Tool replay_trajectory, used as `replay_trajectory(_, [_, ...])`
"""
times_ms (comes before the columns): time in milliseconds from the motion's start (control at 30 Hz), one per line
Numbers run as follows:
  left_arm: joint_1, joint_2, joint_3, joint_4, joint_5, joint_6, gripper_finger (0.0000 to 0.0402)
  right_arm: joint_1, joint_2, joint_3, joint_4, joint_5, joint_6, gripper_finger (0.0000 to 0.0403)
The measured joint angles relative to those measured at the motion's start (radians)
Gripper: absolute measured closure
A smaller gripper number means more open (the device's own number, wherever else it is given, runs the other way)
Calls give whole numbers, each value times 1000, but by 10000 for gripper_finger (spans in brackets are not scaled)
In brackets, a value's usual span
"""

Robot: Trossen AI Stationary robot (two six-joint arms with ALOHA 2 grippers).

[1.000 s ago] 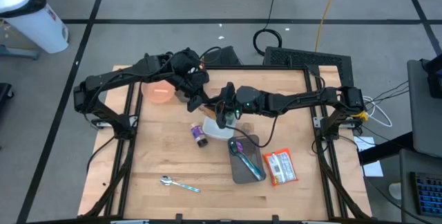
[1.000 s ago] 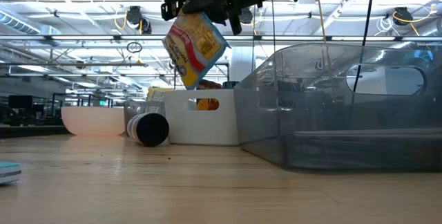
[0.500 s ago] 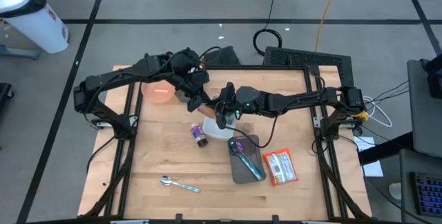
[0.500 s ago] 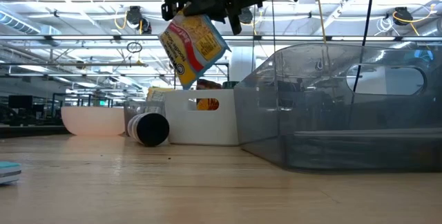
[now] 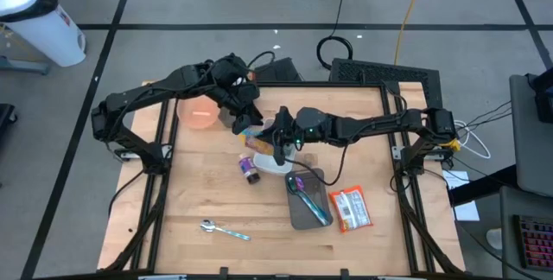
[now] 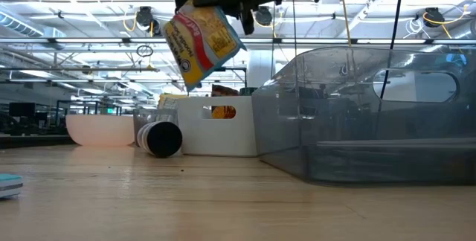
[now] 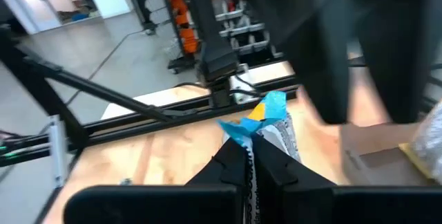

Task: Pick & Place Food Item
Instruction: Put the blue noodle pack into the top black bin

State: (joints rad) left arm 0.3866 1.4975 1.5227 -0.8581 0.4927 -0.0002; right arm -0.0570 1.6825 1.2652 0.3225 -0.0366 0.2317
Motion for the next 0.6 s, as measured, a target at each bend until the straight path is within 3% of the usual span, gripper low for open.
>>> replay_trajectory(300, [20,0,34,-25,45,-6,192,-2,-6,0,-24,-101,34,403])
replay_trajectory(600, [19,0,107,-156,94,51,192,-22,-74,1,-75,-130,22,403])
